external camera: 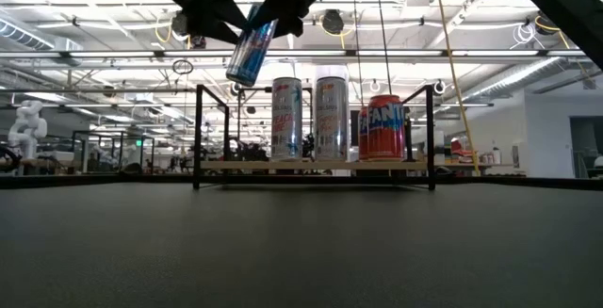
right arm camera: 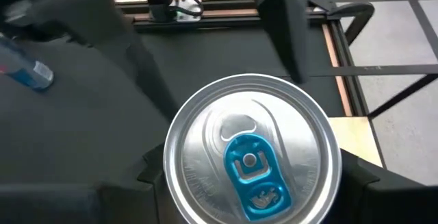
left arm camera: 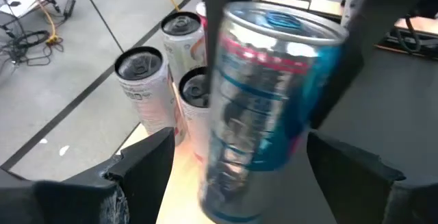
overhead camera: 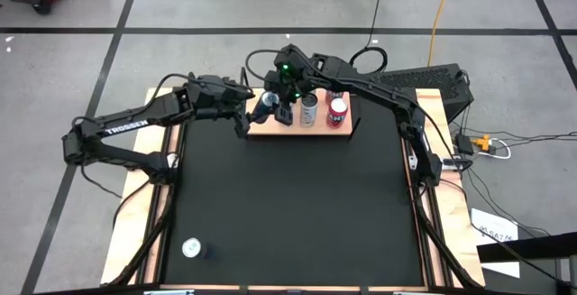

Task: Place canned beverage on shelf
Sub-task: Put the top blue soda can on the shelf

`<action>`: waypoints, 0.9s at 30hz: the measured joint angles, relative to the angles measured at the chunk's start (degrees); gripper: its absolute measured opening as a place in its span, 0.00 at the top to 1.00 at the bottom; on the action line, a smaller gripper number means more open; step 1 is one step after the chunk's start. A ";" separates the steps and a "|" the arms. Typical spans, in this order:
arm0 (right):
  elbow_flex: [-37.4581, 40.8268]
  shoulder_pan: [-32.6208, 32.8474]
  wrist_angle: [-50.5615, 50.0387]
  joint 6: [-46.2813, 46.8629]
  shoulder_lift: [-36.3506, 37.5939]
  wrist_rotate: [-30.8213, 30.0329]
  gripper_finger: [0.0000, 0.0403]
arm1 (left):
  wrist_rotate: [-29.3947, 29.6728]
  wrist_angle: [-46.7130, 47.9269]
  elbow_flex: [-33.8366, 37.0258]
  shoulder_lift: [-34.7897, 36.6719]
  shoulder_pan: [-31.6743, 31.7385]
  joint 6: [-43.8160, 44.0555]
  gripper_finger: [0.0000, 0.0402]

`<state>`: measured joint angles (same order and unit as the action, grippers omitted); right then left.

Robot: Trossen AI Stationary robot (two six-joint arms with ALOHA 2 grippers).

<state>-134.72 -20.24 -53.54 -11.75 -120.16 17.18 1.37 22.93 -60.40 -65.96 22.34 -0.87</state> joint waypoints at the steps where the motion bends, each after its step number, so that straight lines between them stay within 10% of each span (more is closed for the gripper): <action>1: 0.00 0.03 0.00 0.12 0.00 -0.15 0.45 | -0.89 -0.09 0.00 -0.44 0.14 -0.16 0.19; 18: 0.02 0.71 0.44 8.04 0.00 -0.70 0.44 | -1.34 -3.25 0.04 -4.19 0.42 -5.81 0.20; 27: 0.02 1.30 0.52 8.49 0.00 -0.84 0.44 | -3.07 -3.33 0.04 -4.19 0.40 -6.13 0.36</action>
<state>-134.69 -18.94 -53.01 -3.26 -120.16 16.33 -1.69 19.59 -60.36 -70.15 22.74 -7.00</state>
